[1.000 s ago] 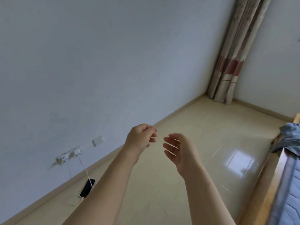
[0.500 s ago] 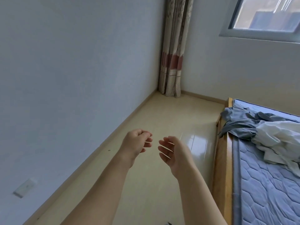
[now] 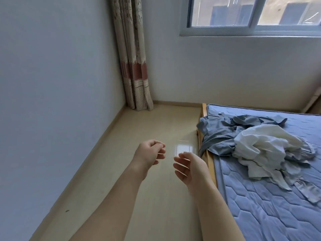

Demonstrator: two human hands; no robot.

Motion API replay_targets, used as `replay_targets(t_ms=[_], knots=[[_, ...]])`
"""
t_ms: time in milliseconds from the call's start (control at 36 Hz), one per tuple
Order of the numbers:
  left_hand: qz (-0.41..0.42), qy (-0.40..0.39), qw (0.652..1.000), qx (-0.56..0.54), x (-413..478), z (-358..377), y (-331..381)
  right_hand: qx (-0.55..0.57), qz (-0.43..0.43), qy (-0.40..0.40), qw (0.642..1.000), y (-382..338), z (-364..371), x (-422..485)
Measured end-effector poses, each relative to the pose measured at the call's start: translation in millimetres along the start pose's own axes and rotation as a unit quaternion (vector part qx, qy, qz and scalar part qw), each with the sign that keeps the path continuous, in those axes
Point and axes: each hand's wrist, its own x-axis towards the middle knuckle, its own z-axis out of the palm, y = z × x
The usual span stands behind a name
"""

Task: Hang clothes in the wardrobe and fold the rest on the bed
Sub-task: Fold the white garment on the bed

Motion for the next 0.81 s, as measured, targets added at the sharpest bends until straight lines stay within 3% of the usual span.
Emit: replay_targets(t_ms=[389,806], knots=[[0.002,-0.211,0.977,0.021,204,162,54,0.097,-0.021,0.196,0.976,-105,-92,167],[-0.028,-0.324,0.939,0.115,396,295,106,0.196,0.012,0.309,0.93,-200,-143,331]])
